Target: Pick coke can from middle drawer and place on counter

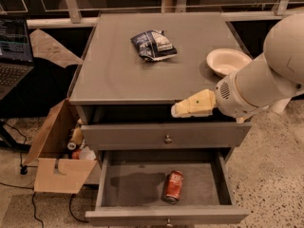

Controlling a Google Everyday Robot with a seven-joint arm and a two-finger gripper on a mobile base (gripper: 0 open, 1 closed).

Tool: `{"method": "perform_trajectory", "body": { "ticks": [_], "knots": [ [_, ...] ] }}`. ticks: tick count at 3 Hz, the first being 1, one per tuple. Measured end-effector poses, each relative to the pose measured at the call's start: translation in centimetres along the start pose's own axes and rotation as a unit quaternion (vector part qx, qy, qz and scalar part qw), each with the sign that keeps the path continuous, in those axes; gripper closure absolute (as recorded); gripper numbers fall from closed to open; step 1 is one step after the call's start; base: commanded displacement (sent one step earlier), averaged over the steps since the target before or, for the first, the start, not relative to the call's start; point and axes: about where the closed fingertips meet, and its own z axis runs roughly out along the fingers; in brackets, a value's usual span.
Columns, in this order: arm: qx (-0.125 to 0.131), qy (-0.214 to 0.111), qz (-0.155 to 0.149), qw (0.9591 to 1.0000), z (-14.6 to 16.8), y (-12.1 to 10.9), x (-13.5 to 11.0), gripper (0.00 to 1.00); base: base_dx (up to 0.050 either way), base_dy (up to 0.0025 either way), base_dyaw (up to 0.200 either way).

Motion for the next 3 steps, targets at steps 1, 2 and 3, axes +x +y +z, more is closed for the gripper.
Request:
{"method": "perform_trajectory", "body": {
  "ticks": [1, 2, 3],
  "knots": [
    [0.0, 0.0, 0.0, 1.0, 0.0, 0.0, 0.0, 0.0, 0.0, 0.0, 0.0],
    [0.006, 0.02, -0.007, 0.9998, 3.2, -0.3, 1.7, 0.0, 0.0, 0.0, 0.0],
    [0.027, 0.032, -0.012, 0.9991, 7.3, -1.0, 3.4, 0.0, 0.0, 0.0, 0.0]
  ]
}}
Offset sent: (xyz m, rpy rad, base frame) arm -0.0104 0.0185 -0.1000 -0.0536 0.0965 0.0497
